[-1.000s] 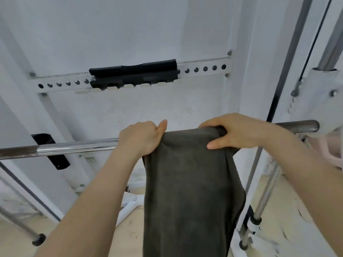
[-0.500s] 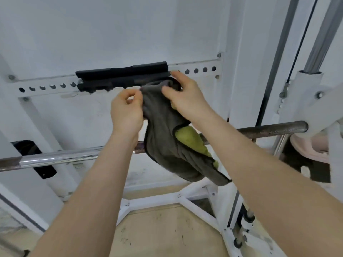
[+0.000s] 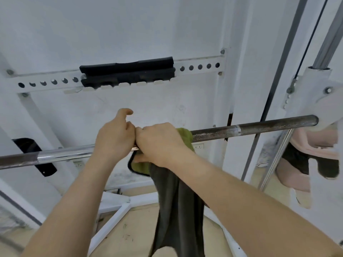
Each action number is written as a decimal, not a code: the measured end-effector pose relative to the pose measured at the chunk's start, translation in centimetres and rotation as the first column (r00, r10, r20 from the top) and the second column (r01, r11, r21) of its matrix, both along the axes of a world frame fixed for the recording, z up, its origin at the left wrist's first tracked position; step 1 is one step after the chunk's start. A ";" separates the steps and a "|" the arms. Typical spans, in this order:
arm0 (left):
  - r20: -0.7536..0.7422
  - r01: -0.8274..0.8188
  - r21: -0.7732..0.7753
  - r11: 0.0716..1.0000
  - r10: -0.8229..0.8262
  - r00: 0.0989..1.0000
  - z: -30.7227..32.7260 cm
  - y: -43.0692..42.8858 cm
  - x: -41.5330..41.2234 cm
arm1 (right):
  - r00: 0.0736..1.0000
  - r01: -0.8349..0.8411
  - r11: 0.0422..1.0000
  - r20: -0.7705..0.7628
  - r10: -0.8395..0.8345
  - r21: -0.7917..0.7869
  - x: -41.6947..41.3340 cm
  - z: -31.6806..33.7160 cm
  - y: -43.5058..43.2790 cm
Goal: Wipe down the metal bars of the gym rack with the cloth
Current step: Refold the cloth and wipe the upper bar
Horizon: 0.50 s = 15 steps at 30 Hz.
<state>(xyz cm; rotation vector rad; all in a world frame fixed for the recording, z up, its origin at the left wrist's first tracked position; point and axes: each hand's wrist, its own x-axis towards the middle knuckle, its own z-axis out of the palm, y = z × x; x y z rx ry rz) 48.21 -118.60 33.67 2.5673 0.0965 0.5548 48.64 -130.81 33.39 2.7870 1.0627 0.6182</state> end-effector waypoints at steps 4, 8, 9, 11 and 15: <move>0.080 0.027 0.255 0.966 -0.049 0.996 -1.4 -0.2 -0.5 | 0.999 0.021 1.000 -0.040 -0.021 0.015 0.4 0.1 -4.6; 0.163 -0.024 0.400 0.916 -0.046 0.986 -2.9 -0.4 -0.3 | 0.924 0.355 0.935 -0.163 -0.346 0.027 1.2 0.4 -16.2; 0.169 -0.024 0.420 0.907 -0.052 0.984 -3.0 -0.3 -0.3 | 0.889 0.428 0.904 -0.187 -0.418 0.015 1.4 0.5 -17.8; 0.137 -0.002 0.451 0.893 -0.067 0.988 -3.1 -0.4 -0.1 | 0.857 0.478 0.878 -0.209 -0.472 -0.023 2.0 0.4 -18.2; 0.131 -0.002 0.415 0.910 -0.058 0.990 -2.8 -0.9 -0.2 | 0.906 0.416 0.909 -0.064 -0.417 -0.038 1.8 0.0 -13.3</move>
